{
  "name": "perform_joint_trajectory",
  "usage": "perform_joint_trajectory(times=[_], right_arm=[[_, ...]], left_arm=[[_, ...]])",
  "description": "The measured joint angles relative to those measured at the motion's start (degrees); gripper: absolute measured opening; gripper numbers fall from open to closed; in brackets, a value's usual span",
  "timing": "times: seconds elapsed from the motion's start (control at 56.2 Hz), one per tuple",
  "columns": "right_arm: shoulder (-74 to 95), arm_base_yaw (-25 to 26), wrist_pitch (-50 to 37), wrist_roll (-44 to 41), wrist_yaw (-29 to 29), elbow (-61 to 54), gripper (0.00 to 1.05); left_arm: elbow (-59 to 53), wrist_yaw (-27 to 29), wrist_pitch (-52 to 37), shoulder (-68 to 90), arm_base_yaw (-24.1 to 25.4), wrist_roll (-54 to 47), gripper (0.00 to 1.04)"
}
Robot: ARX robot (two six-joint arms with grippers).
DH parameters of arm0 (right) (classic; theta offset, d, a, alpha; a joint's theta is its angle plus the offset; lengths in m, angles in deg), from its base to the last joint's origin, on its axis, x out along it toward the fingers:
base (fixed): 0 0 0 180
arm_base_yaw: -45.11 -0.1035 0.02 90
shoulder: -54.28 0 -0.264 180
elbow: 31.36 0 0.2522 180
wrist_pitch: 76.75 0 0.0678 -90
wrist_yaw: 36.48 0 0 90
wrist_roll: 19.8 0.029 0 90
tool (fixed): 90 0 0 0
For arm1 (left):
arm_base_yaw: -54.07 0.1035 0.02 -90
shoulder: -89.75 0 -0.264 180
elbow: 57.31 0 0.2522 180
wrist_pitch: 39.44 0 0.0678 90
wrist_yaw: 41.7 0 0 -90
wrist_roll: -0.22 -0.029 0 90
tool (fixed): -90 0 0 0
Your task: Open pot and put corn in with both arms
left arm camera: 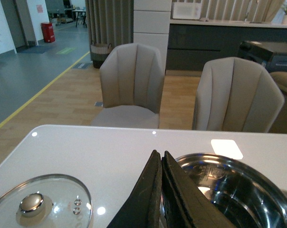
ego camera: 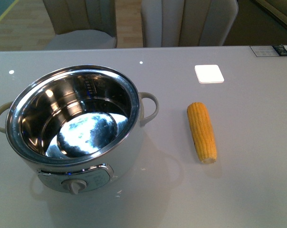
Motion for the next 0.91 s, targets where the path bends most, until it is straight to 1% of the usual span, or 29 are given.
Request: perform_joint_trajectory(times=[0.036,0.071,0.32,0.338,0.427,0.498,0.516,0.551,0.569,0.605,0.64,0.711,0.729,0.818,0.854,0.907], right_arm=[[0.0,0.0,0.0,0.0,0.0,0.0,0.96],[0.0,0.0,0.0,0.0,0.0,0.0,0.96],[0.0,0.0,0.0,0.0,0.0,0.0,0.96],[0.0,0.0,0.0,0.0,0.0,0.0,0.96],[0.0,0.0,0.0,0.0,0.0,0.0,0.96],[0.0,0.0,0.0,0.0,0.0,0.0,0.96],[0.0,0.0,0.0,0.0,0.0,0.0,0.96],[0.0,0.0,0.0,0.0,0.0,0.0,0.96],[0.0,0.0,0.0,0.0,0.0,0.0,0.96],[0.0,0.0,0.0,0.0,0.0,0.0,0.96],[0.0,0.0,0.0,0.0,0.0,0.0,0.96],[0.0,0.0,0.0,0.0,0.0,0.0,0.96],[0.0,0.0,0.0,0.0,0.0,0.0,0.96],[0.0,0.0,0.0,0.0,0.0,0.0,0.96],[0.0,0.0,0.0,0.0,0.0,0.0,0.96],[0.0,0.0,0.0,0.0,0.0,0.0,0.96]], left_arm=[[0.0,0.0,4.7,-3.3,0.0,0.0,0.03],[0.0,0.0,6.9,-5.9,0.0,0.0,0.03],[0.0,0.0,7.6,-7.8,0.0,0.0,0.03],[0.0,0.0,7.6,-7.8,0.0,0.0,0.05],[0.0,0.0,7.6,-7.8,0.0,0.0,0.19],[0.0,0.0,7.6,-7.8,0.0,0.0,0.33],[0.0,0.0,7.6,-7.8,0.0,0.0,0.35],[0.0,0.0,7.6,-7.8,0.0,0.0,0.42],[0.0,0.0,7.6,-7.8,0.0,0.0,0.44],[0.0,0.0,7.6,-7.8,0.0,0.0,0.51],[0.0,0.0,7.6,-7.8,0.0,0.0,0.61],[0.0,0.0,7.6,-7.8,0.0,0.0,0.79],[0.0,0.0,7.6,-7.8,0.0,0.0,0.81],[0.0,0.0,7.6,-7.8,0.0,0.0,0.97],[0.0,0.0,7.6,-7.8,0.0,-0.1,0.99],[0.0,0.0,7.6,-7.8,0.0,-0.1,0.97]])
